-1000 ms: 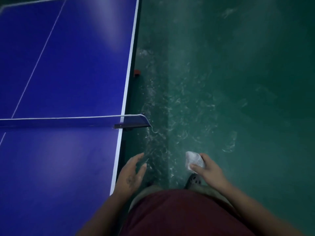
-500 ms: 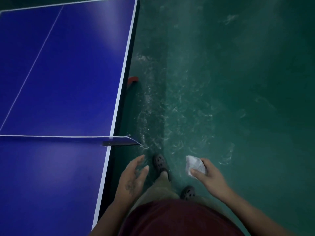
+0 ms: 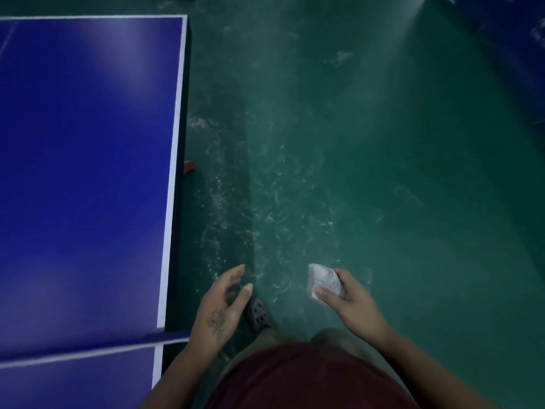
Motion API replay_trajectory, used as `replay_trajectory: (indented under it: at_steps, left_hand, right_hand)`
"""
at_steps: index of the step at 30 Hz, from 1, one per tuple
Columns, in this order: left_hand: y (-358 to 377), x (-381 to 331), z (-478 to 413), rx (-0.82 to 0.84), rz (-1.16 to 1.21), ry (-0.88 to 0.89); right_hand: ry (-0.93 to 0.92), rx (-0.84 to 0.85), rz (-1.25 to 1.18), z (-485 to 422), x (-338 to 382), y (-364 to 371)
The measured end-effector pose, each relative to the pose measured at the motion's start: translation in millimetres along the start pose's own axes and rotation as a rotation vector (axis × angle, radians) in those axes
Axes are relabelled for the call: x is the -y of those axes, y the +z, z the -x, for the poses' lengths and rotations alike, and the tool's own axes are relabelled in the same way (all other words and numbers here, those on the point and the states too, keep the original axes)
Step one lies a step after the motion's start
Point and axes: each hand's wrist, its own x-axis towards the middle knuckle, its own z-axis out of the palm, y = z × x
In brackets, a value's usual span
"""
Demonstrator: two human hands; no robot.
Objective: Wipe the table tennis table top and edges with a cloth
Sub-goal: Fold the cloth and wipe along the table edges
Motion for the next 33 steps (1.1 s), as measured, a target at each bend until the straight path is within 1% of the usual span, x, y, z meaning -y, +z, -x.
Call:
replay_trajectory:
  at_steps: [6, 12, 22, 29, 33]
  left_hand:
    - [-19.0, -26.6, -50.6, 0.013, 0.006, 0.009]
    - [-26.4, -49.8, -94.9, -0.016, -0.009, 0.015]
    - [10.6, -125.8, -206.6, -0.124, 0.021, 0.005]
    - [49.7, -187.6, -279.6, -0.198, 0.050, 0.008]
    - [58.9, -211.0, -314.1, -0.217, 0.046, 0.014]
  right_hand:
    - [-0.005, 0.022, -0.041, -43.3, 35.8, 2.1]
    - [-0.013, 0.057, -0.002, -96.8, 55.6, -14.9]
    - [-0.047, 0.061, -0.064, -226.4, 80.6, -109.5]
    - [-0.065, 0.142, -0.033, -314.7, 109.5, -176.8]
    - [-0.080, 0.184, 0.007, -361.7, 131.7, -197.8]
